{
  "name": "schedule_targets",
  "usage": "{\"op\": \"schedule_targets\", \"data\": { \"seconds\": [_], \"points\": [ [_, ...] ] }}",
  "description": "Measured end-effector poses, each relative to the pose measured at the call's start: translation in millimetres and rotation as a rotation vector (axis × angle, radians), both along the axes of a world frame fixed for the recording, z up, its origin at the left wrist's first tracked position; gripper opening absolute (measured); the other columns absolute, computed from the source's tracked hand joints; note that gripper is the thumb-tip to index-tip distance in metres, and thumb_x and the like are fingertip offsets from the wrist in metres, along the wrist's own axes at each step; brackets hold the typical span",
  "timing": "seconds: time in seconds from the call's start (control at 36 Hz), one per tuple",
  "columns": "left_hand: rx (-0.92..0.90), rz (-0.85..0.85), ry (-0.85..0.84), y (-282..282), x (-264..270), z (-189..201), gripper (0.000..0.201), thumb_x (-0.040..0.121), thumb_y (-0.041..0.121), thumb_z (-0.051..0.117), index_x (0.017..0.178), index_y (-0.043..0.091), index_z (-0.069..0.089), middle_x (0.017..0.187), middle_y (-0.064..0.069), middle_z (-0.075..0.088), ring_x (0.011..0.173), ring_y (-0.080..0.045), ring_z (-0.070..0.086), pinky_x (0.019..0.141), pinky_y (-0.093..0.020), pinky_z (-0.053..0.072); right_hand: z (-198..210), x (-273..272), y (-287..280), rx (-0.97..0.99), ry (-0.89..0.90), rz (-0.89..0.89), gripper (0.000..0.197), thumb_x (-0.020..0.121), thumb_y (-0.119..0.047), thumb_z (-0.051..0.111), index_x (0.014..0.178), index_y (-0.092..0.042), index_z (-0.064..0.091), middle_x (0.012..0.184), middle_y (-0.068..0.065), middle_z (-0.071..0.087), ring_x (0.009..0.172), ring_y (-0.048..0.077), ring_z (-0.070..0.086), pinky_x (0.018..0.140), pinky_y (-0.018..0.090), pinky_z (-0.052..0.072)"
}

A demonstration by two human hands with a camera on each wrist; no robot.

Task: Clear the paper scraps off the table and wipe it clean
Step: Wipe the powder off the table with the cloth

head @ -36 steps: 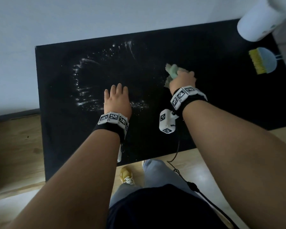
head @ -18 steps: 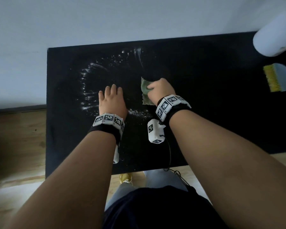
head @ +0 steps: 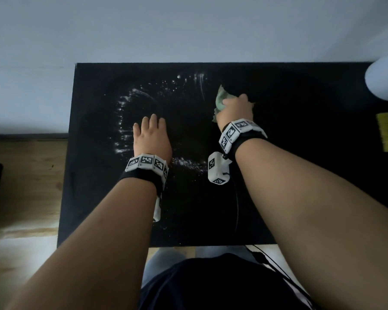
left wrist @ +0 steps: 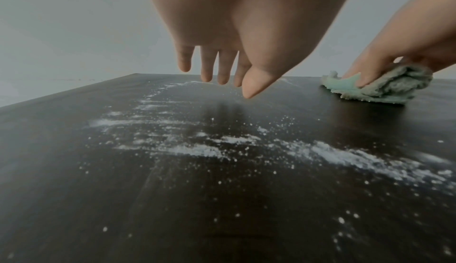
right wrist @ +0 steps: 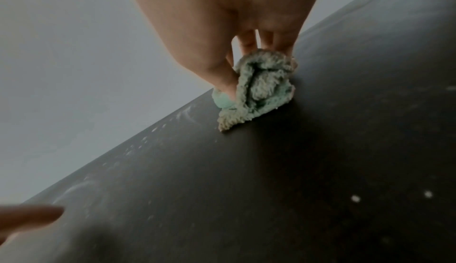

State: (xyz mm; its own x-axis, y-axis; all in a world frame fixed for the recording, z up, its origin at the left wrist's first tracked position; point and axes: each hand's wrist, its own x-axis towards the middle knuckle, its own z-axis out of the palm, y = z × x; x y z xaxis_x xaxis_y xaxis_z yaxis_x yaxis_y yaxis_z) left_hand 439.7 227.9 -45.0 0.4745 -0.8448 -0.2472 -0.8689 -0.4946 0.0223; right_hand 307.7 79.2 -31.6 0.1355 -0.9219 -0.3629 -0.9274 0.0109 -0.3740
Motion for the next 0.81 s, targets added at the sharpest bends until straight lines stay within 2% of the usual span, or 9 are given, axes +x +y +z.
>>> {"op": "schedule_targets", "data": {
  "seconds": [0.11, 0.19, 0.31, 0.39, 0.44, 0.53, 0.58, 0.64, 0.81],
  "points": [
    [0.005, 0.022, 0.009, -5.6, 3.9, -2.0, 0.057, 0.094, 0.013, 0.044, 0.149, 0.013, 0.027, 0.157, -0.009, 0.022, 0.145, -0.028, 0.016, 0.119, -0.048, 0.012, -6.8, 13.3, 6.4, -0.021, -0.083, 0.097, 0.026, 0.087, -0.018, 0.064, 0.112, -0.015, 0.068, 0.126, 0.008, 0.048, 0.119, 0.029, 0.049, 0.09, 0.04, 0.051],
    [-0.016, 0.028, 0.014, -11.4, 5.8, -3.0, 0.055, 0.094, 0.013, 0.044, 0.147, 0.012, 0.03, 0.156, -0.009, 0.024, 0.144, -0.028, 0.019, 0.119, -0.048, 0.013, -9.1, 23.5, 6.4, 0.012, -0.156, 0.17, 0.023, 0.086, -0.019, 0.059, 0.106, -0.017, 0.071, 0.121, 0.005, 0.051, 0.105, 0.024, 0.057, 0.083, 0.035, 0.053],
    [-0.036, 0.054, 0.033, -19.5, 11.7, -4.8, 0.054, 0.095, 0.013, 0.042, 0.148, 0.012, 0.03, 0.157, -0.009, 0.024, 0.145, -0.027, 0.018, 0.119, -0.047, 0.013, -2.4, 33.0, -2.9, -0.054, -0.236, 0.17, 0.021, 0.09, -0.021, 0.053, 0.085, -0.017, 0.074, 0.105, 0.008, 0.055, 0.081, 0.023, 0.06, 0.076, 0.035, 0.056],
    [-0.046, 0.077, 0.036, -24.7, 18.8, -6.0, 0.053, 0.096, 0.015, 0.043, 0.148, 0.011, 0.03, 0.157, -0.009, 0.023, 0.145, -0.027, 0.018, 0.12, -0.047, 0.013, 1.6, 34.2, -25.0, -0.167, -0.243, 0.064, 0.027, 0.094, -0.019, 0.05, 0.112, -0.019, 0.069, 0.12, 0.01, 0.049, 0.101, 0.026, 0.059, 0.08, 0.028, 0.051],
    [-0.054, 0.081, 0.026, -28.3, 23.5, -7.0, 0.053, 0.096, 0.015, 0.043, 0.148, 0.011, 0.03, 0.157, -0.009, 0.024, 0.145, -0.027, 0.019, 0.119, -0.047, 0.014, 3.4, 34.1, -45.2, -0.195, -0.188, 0.01, 0.031, 0.094, -0.018, 0.05, 0.122, -0.019, 0.063, 0.128, 0.011, 0.045, 0.114, 0.028, 0.052, 0.085, 0.027, 0.046],
    [-0.065, 0.081, 0.024, -32.7, 28.4, -8.7, 0.053, 0.096, 0.015, 0.043, 0.148, 0.011, 0.03, 0.157, -0.009, 0.024, 0.145, -0.027, 0.019, 0.119, -0.047, 0.014, -0.9, 41.7, -69.2, -0.082, 0.042, 0.018, 0.036, 0.095, -0.023, 0.052, 0.13, -0.016, 0.055, 0.135, 0.013, 0.04, 0.126, 0.033, 0.041, 0.107, 0.042, 0.038],
    [-0.072, 0.084, 0.024, -34.5, 31.8, -10.0, 0.053, 0.097, 0.016, 0.042, 0.148, 0.011, 0.03, 0.157, -0.009, 0.025, 0.145, -0.027, 0.019, 0.119, -0.046, 0.015, -8.1, 51.6, -76.6, -0.052, 0.202, 0.079, 0.04, 0.094, -0.03, 0.054, 0.133, -0.017, 0.05, 0.135, 0.015, 0.042, 0.127, 0.035, 0.04, 0.112, 0.051, 0.028],
    [-0.079, 0.087, 0.014, -35.6, 36.4, -11.8, 0.053, 0.097, 0.016, 0.042, 0.148, 0.011, 0.031, 0.157, -0.009, 0.025, 0.145, -0.027, 0.02, 0.119, -0.046, 0.015, -15.1, 63.6, -79.2, -0.061, 0.266, 0.12, 0.039, 0.093, -0.035, 0.054, 0.129, -0.018, 0.053, 0.134, 0.013, 0.044, 0.126, 0.033, 0.041, 0.113, 0.052, 0.025],
    [-0.091, 0.101, -0.006, -32.5, 48.3, -15.3, 0.051, 0.095, 0.015, 0.044, 0.145, 0.011, 0.035, 0.156, -0.01, 0.027, 0.143, -0.029, 0.022, 0.119, -0.045, 0.016, -20.0, 97.3, -75.4, -0.028, 0.199, 0.211, 0.042, 0.094, -0.038, 0.054, 0.126, -0.013, 0.059, 0.145, 0.012, 0.035, 0.136, 0.037, 0.029, 0.113, 0.045, 0.03]
  ]
}}
